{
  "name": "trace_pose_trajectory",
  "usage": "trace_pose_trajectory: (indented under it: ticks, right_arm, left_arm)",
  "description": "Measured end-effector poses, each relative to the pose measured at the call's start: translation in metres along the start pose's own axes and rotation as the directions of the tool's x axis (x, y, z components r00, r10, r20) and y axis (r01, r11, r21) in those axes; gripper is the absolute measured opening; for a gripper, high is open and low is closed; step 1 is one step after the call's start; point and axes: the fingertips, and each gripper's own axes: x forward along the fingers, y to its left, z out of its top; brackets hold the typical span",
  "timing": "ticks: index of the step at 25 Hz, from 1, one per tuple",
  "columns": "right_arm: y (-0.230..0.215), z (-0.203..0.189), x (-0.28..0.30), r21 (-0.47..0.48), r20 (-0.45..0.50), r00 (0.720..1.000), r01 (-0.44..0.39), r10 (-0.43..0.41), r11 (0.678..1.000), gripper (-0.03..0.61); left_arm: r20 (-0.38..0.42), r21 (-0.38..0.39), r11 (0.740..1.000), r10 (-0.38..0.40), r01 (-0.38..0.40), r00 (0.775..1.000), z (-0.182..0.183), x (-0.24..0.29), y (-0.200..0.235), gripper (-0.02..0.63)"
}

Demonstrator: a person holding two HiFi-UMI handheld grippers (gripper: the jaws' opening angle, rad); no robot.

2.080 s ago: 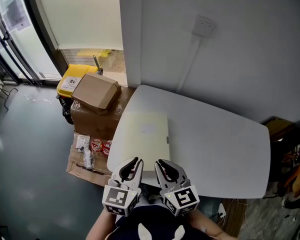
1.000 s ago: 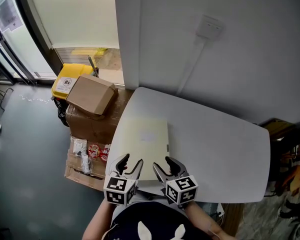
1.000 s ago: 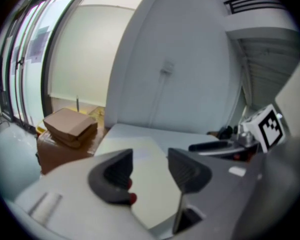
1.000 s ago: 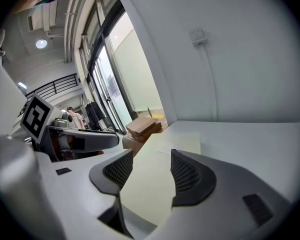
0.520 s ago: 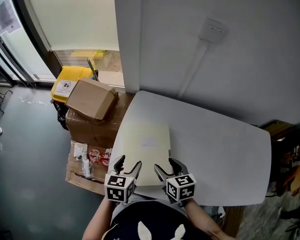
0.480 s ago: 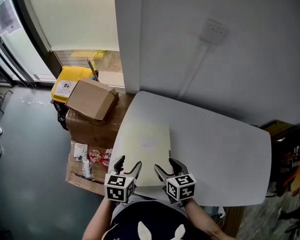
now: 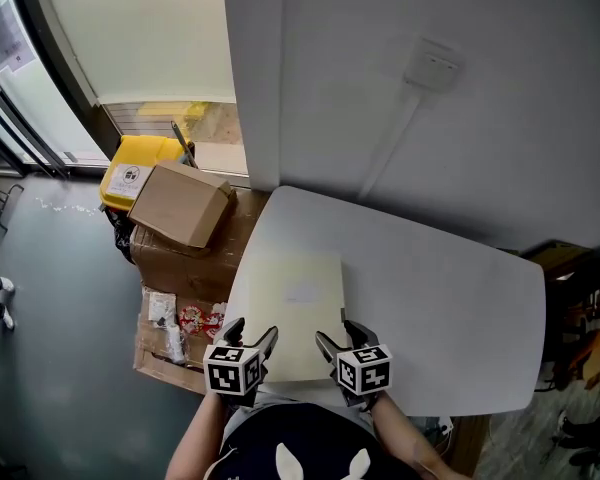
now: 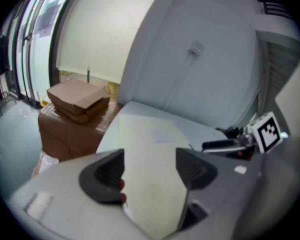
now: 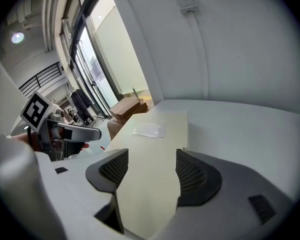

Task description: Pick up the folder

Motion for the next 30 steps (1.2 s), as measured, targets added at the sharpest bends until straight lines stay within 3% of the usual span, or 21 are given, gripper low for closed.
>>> trace_pose_trajectory:
  ticks: [16,30]
  right_arm:
    - [-0.039,-0.026,0.024,0.117,-0.093,0.995,0.034,-0.023,0.993,0.27]
    - [-0.048,-0.04,0.038,0.301,-0.116,0.991,-0.033,0.071,0.953,0.273]
  left_arm:
    - [-0.104,-0.077,0.997,-0.013,0.005,0.995,-0.025,0.029,0.025,0.308]
    - [-0.18,-0.118,0.993,-0.04,0.019,0.983,-0.048,0.045,0.035,0.308]
